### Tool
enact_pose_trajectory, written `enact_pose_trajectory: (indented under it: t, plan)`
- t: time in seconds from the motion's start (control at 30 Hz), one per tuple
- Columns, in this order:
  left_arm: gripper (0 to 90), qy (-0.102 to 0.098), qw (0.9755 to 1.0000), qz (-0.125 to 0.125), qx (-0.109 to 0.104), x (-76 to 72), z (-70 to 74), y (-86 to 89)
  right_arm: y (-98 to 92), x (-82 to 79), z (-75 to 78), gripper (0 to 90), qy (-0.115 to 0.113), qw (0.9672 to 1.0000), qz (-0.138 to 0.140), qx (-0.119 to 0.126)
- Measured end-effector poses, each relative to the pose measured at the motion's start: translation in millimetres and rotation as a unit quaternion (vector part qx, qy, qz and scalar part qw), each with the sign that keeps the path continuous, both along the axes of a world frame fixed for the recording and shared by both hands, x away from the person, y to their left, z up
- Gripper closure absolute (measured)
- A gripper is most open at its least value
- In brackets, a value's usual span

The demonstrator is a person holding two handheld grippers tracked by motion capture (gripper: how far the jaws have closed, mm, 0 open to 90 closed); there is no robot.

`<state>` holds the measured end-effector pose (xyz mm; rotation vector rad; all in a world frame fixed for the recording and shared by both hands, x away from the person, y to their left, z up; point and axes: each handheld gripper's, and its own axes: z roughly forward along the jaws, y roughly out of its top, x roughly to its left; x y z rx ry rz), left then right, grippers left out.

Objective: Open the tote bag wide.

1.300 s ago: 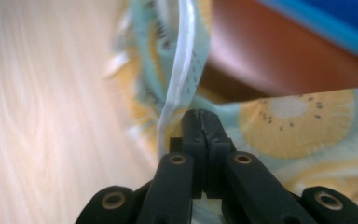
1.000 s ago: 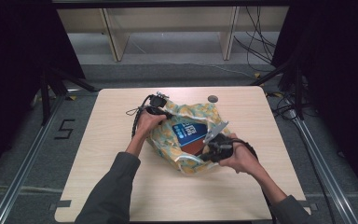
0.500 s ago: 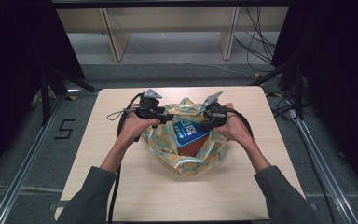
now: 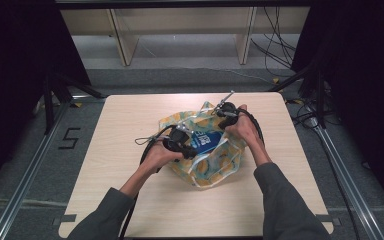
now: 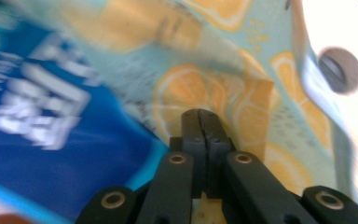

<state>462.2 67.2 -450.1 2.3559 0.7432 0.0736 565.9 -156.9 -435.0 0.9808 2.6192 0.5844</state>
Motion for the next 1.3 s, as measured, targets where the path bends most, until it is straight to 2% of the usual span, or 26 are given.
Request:
enact_pose_trajectory:
  t: [0.03,0.17,0.2,0.27,0.33,0.4,0.43,0.47,0.53,0.6,0.67,0.7,0.73,0.77,0.8,0.83,0.9,0.93,0.97,1.0,1.03,1.07,1.1,1.2,1.27,1.3]
  plan:
    - [76.2,-0.001,0.9999,-0.007,0.015,-5.2,-2.2,2.2,-2.8,3.7,-2.2,90.0,0.002,0.9999,-0.011,-0.005]
    - [76.6,0.013,0.9989,-0.036,0.027,-28.2,-13.4,5.2,-17.4,13.9,-11.0,90.0,0.009,0.999,-0.041,-0.012]
    - [76.5,0.019,0.9987,-0.042,0.023,-33.5,-17.6,3.6,-19.7,14.2,-12.5,90.0,0.015,0.9986,-0.049,-0.013]
    - [76.1,0.021,0.9981,-0.052,0.026,-42.4,-22.9,0.5,-22.8,15.6,-14.9,90.0,0.015,0.9987,-0.047,-0.015]
    - [73.3,0.006,0.9986,-0.05,0.018,-41.7,-18.0,-0.3,-21.5,13.9,-13.7,90.0,0.016,0.9987,-0.044,-0.019]
    - [71.7,-0.011,0.9991,-0.041,0.005,-36.7,-6.6,0.3,-18.2,8.4,-4.6,88.9,0.011,0.999,-0.04,-0.018]
    - [71.7,-0.021,0.9992,-0.031,-0.013,-32.6,0.3,-0.6,-17.0,5.5,0.4,88.7,0.007,0.9993,-0.034,-0.012]
    - [71.7,-0.035,0.9987,-0.032,-0.019,-27.0,8.5,-1.4,-15.4,0.5,7.4,88.7,0.008,0.9996,-0.025,-0.006]
    - [71.8,-0.041,0.9976,-0.011,-0.055,-15.5,21.7,-12.2,-12.4,-10.6,19.1,88.8,0.002,0.9999,-0.005,0.013]
    - [71.9,-0.035,0.9972,-0.008,-0.066,-4.4,27.9,-23.8,-7.7,-22.2,25.3,88.9,0.012,0.9991,0.021,0.034]
    - [71.8,-0.041,0.9978,0.0,-0.051,12.5,27.8,-43.6,-2.3,-34.5,24.3,89.4,0.03,0.9975,0.052,0.037]
    - [71.8,-0.039,0.9986,-0.008,-0.033,19.9,28.1,-46.0,-0.1,-41.5,20.9,89.4,0.042,0.9966,0.064,0.031]
    - [71.9,-0.039,0.9986,-0.008,-0.033,19.9,28.1,-46.0,-0.1,-41.5,20.9,89.4,0.042,0.9966,0.064,0.031]
    - [72.6,-0.05,0.9984,0.02,-0.016,37.6,25.3,-53.3,0.4,-52.2,15.4,89.7,0.05,0.9959,0.073,0.019]
    - [72.8,-0.051,0.9978,0.042,0.005,48.7,25.7,-52.7,-2.0,-54.7,13.9,89.8,0.052,0.9948,0.087,0.013]
    - [73.4,-0.063,0.9963,0.059,-0.001,57.1,24.1,-51.6,-5.3,-60.0,11.7,89.9,0.057,0.9944,0.088,0.011]
    - [74.2,-0.063,0.9939,0.09,0.003,76.6,23.6,-43.7,-13.7,-65.9,9.8,90.0,0.06,0.9944,0.086,0.01]
    - [74.5,-0.065,0.9917,0.111,-0.004,87.6,20.6,-37.4,-17.4,-67.6,9.1,90.0,0.06,0.9945,0.086,0.008]
    - [75.9,-0.064,0.9902,0.124,-0.003,93.3,17.7,-33.7,-23.2,-70.1,7.9,90.0,0.062,0.9942,0.088,0.006]
    - [75.9,-0.064,0.9902,0.124,-0.003,93.3,17.7,-33.7,-23.2,-70.1,7.9,90.0,0.062,0.9942,0.088,0.006]
    - [75.9,-0.051,0.9881,0.145,-0.005,102.9,12.4,-25.6,-26.3,-72.1,7.1,90.0,0.067,0.9942,0.084,0.005]
    - [76.8,-0.049,0.987,0.153,-0.009,106.6,9.9,-21.4,-33.2,-73.9,5.2,90.0,0.07,0.9941,0.083,-0.003]
    - [77.7,-0.043,0.9841,0.172,-0.018,113.2,4.7,-11.3,-41.5,-76.4,1.5,90.0,0.072,0.9939,0.082,-0.018]
    - [78.7,-0.036,0.9826,0.181,-0.025,116.8,1.9,-2.7,-48.6,-79.7,-6.0,90.0,0.082,0.9932,0.079,-0.027]
    - [77.7,-0.035,0.98,0.194,-0.029,117.7,0.0,3.3,-50.5,-82.4,-10.2,90.0,0.085,0.9928,0.08,-0.029]
    - [75.6,-0.034,0.9808,0.189,-0.038,114.2,2.5,2.6,-50.0,-83.2,-8.2,90.0,0.079,0.9927,0.088,-0.026]
